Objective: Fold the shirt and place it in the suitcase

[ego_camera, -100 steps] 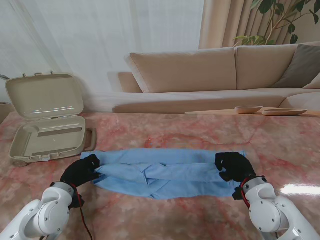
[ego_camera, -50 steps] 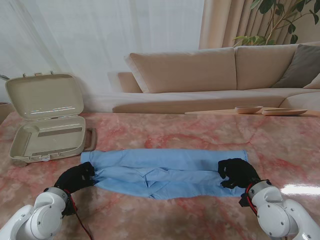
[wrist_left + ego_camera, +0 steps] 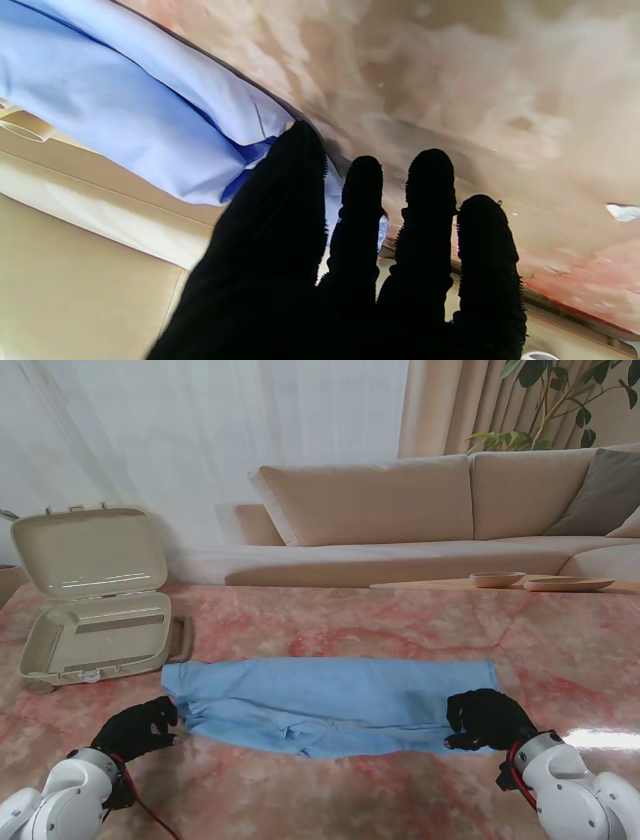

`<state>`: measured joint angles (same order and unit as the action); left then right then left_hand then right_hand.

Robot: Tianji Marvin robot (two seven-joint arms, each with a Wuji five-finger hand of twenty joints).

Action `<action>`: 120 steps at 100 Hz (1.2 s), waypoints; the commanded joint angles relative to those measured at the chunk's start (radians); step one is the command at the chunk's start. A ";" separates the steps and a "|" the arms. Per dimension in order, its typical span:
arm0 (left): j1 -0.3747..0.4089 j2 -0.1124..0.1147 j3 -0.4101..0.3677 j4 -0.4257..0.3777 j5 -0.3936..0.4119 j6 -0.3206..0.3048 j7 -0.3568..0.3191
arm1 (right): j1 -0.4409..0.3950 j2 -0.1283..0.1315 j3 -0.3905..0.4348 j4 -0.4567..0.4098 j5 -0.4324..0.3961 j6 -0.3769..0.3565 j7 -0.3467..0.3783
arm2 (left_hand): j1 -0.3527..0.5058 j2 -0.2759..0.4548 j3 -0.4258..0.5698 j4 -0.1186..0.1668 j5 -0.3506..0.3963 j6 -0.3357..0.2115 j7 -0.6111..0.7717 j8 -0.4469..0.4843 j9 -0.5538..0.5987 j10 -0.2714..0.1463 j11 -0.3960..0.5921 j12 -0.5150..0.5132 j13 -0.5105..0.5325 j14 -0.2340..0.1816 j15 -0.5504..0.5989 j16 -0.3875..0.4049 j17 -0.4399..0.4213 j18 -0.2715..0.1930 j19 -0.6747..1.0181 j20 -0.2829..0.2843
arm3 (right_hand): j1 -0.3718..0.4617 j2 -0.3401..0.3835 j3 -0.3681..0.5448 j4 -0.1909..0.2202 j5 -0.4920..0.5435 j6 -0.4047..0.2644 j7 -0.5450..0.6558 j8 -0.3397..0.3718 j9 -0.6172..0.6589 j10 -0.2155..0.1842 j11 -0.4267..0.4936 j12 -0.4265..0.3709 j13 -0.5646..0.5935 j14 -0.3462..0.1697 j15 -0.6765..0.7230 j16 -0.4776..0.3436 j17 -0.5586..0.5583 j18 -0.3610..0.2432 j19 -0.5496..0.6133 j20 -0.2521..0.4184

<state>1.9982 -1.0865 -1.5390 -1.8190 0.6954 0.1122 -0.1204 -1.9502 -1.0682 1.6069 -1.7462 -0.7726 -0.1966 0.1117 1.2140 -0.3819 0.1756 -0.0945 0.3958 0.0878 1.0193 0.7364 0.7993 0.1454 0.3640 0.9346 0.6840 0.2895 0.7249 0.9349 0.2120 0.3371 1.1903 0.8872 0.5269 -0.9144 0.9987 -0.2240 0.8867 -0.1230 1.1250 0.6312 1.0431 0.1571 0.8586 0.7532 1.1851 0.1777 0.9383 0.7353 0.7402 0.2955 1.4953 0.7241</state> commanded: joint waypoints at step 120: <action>-0.167 0.025 0.156 0.089 -0.210 -0.009 -0.152 | 0.119 0.017 -0.122 0.093 0.052 0.083 0.096 | 0.055 0.105 -0.167 0.041 0.071 -0.009 -0.129 -0.066 -0.112 0.042 0.135 -0.161 -0.069 0.056 -0.053 -0.030 -0.058 0.035 -0.029 -0.007 | -0.098 0.132 -0.060 0.068 0.010 0.078 -0.197 0.023 -0.062 0.035 -0.104 -0.074 -0.090 0.029 -0.154 -0.064 0.317 -0.152 -0.114 0.126</action>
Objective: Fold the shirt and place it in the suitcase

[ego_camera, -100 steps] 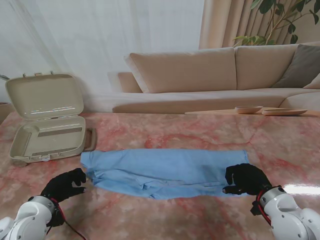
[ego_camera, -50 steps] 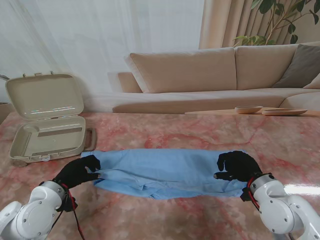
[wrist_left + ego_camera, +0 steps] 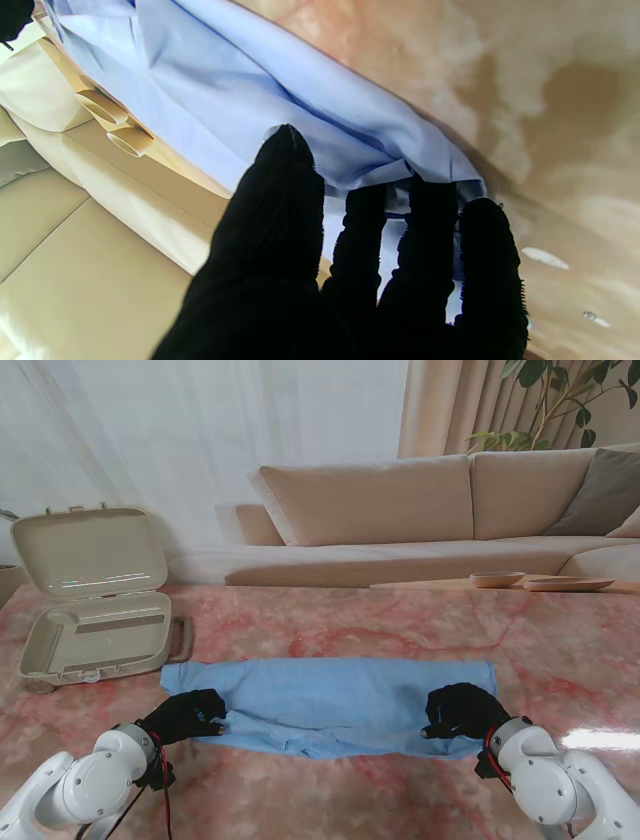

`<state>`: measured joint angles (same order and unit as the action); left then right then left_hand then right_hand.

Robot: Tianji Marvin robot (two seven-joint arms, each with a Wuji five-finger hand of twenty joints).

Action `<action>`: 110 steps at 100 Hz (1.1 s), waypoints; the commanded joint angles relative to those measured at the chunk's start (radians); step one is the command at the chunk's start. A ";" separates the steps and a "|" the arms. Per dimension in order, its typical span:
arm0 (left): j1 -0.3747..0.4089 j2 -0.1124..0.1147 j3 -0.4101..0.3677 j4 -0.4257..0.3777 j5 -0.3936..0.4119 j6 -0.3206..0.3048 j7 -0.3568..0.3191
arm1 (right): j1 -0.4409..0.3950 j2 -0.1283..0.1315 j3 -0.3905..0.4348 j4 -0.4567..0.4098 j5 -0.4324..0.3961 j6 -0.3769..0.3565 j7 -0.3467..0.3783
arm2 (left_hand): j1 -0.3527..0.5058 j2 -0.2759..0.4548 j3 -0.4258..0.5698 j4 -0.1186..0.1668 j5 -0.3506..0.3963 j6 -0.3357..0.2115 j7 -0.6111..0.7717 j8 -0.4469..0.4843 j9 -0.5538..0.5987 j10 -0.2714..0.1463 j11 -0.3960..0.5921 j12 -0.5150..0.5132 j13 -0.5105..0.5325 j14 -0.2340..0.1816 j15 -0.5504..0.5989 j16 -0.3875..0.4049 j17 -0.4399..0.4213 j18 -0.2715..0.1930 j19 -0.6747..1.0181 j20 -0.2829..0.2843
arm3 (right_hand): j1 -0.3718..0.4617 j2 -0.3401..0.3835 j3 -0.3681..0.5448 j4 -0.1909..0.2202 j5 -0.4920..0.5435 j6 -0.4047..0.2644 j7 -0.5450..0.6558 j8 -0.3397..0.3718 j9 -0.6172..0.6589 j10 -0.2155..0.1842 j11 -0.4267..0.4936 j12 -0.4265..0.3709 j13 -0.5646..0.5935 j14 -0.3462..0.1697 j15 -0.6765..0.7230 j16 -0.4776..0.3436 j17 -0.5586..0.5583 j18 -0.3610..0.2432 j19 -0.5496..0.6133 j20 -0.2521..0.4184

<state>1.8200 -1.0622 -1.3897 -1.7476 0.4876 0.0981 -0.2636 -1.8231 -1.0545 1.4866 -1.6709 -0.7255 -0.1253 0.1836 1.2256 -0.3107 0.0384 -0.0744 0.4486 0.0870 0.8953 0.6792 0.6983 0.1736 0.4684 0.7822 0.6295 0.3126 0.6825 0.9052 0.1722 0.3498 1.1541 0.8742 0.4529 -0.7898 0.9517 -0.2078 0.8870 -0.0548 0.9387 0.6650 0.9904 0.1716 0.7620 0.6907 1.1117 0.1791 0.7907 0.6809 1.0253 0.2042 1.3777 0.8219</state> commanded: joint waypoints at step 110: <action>-0.078 -0.008 0.075 0.104 -0.089 -0.060 0.017 | -0.069 0.002 0.085 -0.070 -0.075 0.119 0.053 | 0.051 0.033 -0.026 0.027 0.016 0.000 -0.039 -0.067 -0.032 0.019 0.025 -0.036 -0.034 0.028 -0.030 -0.019 -0.040 0.017 -0.041 -0.028 | -0.036 0.064 -0.017 0.067 0.031 0.029 -0.043 -0.015 0.000 0.034 -0.022 -0.022 -0.020 0.047 -0.010 -0.009 -0.422 0.147 0.000 -0.100</action>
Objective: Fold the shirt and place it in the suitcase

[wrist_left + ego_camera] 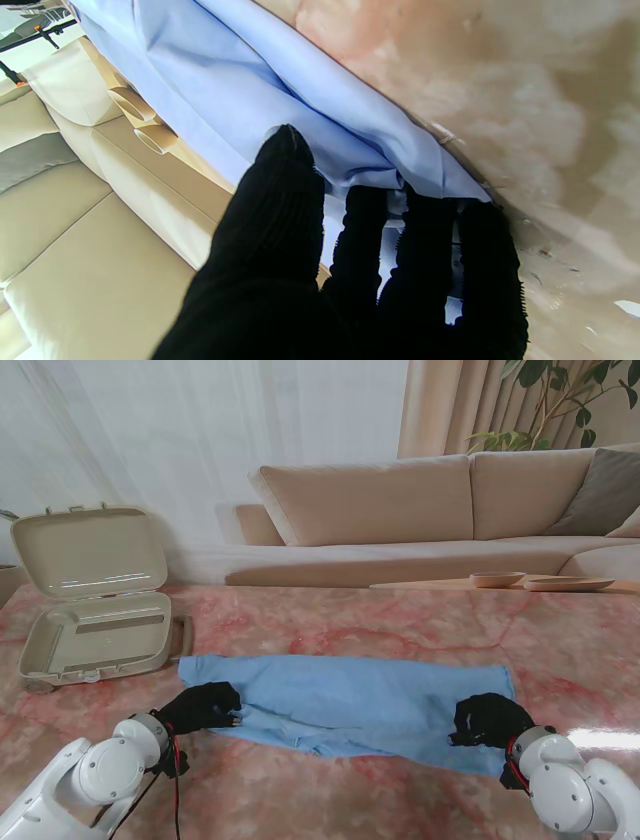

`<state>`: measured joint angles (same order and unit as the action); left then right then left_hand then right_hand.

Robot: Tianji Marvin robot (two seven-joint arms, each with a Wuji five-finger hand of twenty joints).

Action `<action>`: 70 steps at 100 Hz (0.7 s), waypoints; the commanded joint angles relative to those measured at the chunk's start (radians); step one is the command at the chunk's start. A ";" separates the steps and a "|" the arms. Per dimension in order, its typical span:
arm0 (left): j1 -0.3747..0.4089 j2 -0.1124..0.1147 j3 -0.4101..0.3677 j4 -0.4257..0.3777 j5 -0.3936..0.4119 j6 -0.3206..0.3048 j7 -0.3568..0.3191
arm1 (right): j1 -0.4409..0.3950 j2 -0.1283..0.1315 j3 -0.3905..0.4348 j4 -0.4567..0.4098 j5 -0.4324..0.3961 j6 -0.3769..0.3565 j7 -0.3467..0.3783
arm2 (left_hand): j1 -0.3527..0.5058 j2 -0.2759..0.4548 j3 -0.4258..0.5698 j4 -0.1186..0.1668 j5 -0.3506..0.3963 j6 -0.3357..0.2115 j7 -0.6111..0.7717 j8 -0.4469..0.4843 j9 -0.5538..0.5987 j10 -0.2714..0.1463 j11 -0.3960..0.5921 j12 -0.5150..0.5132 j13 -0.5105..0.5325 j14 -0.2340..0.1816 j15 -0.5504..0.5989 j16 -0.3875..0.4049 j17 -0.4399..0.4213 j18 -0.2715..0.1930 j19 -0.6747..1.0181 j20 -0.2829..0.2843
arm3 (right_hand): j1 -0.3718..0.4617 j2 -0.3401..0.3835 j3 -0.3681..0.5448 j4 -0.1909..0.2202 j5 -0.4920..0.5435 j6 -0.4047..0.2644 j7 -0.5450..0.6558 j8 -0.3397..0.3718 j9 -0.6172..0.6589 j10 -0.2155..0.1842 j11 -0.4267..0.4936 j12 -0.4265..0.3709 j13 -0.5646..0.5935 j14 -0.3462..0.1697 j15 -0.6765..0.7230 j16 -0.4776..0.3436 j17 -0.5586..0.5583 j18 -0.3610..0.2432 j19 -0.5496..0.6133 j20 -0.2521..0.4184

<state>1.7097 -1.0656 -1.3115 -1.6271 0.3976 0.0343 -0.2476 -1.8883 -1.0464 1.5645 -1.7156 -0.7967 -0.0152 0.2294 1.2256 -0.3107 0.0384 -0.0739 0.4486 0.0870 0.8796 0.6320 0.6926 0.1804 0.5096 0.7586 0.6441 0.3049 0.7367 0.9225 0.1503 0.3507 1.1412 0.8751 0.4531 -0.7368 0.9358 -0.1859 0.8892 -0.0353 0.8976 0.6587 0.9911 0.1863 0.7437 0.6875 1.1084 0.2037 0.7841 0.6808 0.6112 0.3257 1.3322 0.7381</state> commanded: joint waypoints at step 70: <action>0.061 -0.014 -0.046 -0.067 0.009 0.007 0.043 | 0.021 -0.008 -0.025 -0.079 -0.158 0.366 0.045 | 0.023 0.065 -0.031 0.029 0.036 0.026 -0.217 -0.138 -0.045 0.015 -0.006 -0.069 -0.055 0.038 -0.096 -0.043 -0.025 0.022 -0.035 -0.036 | -0.183 0.162 -0.248 0.134 -0.340 0.282 -0.649 -0.001 -0.483 0.177 -0.368 -0.247 -0.476 0.123 -0.412 -0.166 0.228 -0.250 -0.140 0.062</action>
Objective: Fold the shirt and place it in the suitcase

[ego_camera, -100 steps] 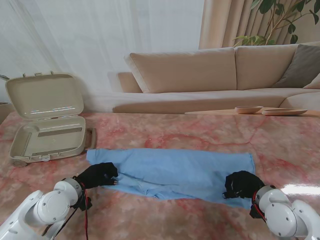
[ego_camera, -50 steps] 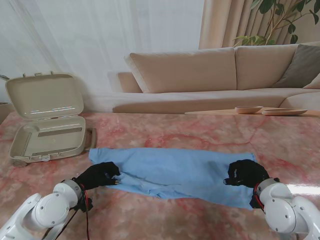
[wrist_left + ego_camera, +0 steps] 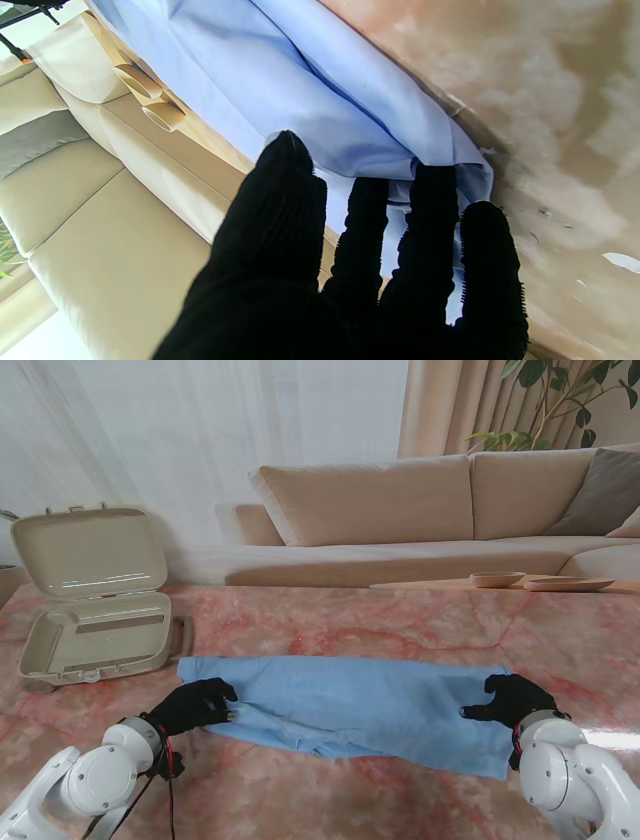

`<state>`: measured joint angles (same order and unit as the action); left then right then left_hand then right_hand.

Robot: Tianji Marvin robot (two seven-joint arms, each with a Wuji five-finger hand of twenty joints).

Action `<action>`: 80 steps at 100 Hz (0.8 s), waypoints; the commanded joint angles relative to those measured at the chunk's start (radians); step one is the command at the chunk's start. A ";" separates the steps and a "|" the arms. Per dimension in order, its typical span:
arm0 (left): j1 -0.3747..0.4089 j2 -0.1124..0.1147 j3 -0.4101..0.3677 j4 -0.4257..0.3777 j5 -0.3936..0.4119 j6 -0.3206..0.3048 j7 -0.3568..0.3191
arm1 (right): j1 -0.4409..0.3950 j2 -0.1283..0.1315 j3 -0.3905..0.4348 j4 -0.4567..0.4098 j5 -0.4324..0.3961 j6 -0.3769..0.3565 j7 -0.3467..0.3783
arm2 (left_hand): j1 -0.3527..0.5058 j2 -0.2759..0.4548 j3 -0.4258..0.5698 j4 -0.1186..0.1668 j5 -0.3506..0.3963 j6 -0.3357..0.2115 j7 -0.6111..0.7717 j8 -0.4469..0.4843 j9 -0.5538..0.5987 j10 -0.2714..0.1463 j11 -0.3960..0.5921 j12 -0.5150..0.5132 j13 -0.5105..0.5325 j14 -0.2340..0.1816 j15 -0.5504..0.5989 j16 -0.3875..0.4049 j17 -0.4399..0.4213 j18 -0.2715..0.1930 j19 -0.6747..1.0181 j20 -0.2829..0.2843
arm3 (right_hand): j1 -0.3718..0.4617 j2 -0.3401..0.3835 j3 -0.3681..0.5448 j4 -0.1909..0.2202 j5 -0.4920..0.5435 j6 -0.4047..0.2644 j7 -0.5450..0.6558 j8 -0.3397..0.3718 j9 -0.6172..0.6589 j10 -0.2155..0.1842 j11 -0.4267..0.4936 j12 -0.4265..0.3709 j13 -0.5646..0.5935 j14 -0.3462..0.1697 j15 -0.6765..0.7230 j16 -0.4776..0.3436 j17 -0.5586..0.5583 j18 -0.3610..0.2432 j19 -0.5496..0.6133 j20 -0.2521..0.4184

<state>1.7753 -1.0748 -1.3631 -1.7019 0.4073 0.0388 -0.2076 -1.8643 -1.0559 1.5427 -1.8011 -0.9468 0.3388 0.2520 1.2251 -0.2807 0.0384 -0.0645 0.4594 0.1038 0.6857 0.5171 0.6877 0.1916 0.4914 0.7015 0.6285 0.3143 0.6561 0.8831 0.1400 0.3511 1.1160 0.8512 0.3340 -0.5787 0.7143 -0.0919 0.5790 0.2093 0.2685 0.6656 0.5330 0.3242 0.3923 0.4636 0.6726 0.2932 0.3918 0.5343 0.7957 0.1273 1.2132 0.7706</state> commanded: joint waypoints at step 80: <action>-0.031 -0.009 0.036 0.020 -0.029 0.042 0.006 | 0.073 0.024 -0.058 0.094 -0.233 0.138 0.206 | 0.019 0.046 -0.028 0.020 0.041 0.014 -0.072 -0.031 -0.038 0.005 0.016 -0.010 -0.037 0.032 -0.008 0.002 -0.015 0.025 -0.009 -0.010 | -0.109 0.055 -0.048 0.035 -0.011 0.119 -0.044 -0.029 -0.067 0.047 -0.018 -0.067 -0.126 0.016 -0.028 -0.031 0.026 -0.127 -0.123 0.116</action>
<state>1.7433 -1.0796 -1.3323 -1.6852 0.3822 0.0751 -0.2033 -1.7886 -1.0355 1.4878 -1.7251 -1.1833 0.4706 0.4411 1.2251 -0.2712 0.0384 -0.0642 0.4808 0.1085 0.6252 0.4937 0.6725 0.1918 0.4947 0.6925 0.6285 0.3256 0.6561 0.8831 0.1384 0.3517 1.1158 0.8507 0.2731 -0.5338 0.6826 -0.0916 0.5697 0.2950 0.2349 0.6412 0.4978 0.3464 0.3664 0.4146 0.5965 0.3010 0.3556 0.5049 0.8149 0.0358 1.0988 0.8589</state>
